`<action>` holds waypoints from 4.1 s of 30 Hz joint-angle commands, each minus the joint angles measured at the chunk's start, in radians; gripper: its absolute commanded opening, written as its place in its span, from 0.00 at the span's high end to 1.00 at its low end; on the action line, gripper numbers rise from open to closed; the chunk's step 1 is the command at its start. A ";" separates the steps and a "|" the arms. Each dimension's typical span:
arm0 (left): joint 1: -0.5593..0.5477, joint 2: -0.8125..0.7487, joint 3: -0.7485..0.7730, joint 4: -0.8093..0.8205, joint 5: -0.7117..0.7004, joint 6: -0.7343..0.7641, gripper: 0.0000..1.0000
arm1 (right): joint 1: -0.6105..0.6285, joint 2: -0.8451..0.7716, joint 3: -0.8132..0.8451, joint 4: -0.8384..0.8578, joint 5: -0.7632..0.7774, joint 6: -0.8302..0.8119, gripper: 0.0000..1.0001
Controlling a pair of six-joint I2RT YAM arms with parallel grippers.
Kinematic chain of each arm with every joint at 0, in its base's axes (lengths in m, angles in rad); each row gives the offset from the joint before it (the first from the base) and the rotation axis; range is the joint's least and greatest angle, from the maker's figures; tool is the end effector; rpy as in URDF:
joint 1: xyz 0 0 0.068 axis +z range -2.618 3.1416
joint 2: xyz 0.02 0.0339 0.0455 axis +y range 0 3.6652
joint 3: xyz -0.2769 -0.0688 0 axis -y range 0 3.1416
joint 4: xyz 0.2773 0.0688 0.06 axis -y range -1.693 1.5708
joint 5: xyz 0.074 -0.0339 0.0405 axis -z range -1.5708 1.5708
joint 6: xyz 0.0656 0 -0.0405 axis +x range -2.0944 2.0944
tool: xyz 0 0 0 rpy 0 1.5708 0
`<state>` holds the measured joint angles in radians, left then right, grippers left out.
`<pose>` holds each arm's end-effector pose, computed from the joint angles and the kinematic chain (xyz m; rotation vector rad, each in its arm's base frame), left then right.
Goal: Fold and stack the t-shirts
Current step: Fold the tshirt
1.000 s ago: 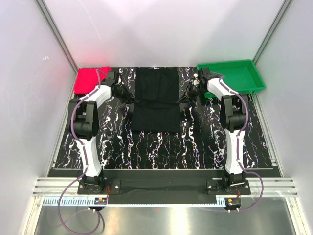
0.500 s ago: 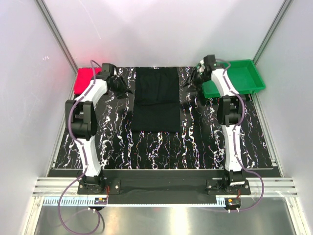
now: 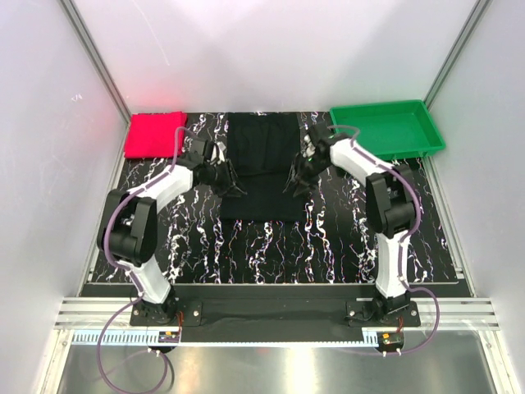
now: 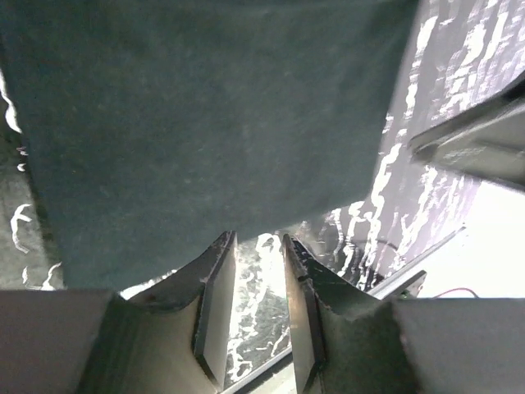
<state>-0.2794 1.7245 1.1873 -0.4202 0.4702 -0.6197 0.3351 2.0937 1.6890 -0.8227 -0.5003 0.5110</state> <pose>0.3836 -0.1410 0.1885 -0.2494 2.6330 -0.9319 0.4440 0.1879 0.1755 0.1270 2.9058 0.8838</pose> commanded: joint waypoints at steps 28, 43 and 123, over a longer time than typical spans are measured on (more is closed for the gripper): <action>0.189 0.492 0.622 0.201 0.148 -0.098 0.60 | -0.114 0.567 1.028 -0.170 0.241 0.014 0.50; 0.042 0.000 -0.066 0.234 0.228 -0.066 0.68 | 0.019 -0.110 -0.084 0.221 -0.208 0.046 0.61; 0.224 -0.577 -0.947 0.564 -0.206 -0.630 0.48 | 0.128 -0.686 -1.197 0.890 0.279 0.804 0.46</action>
<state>-0.0578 1.1057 0.2165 0.1089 0.3485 -1.2041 0.4580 1.3808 0.4980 0.0101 -0.3038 1.2518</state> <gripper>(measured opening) 0.532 0.550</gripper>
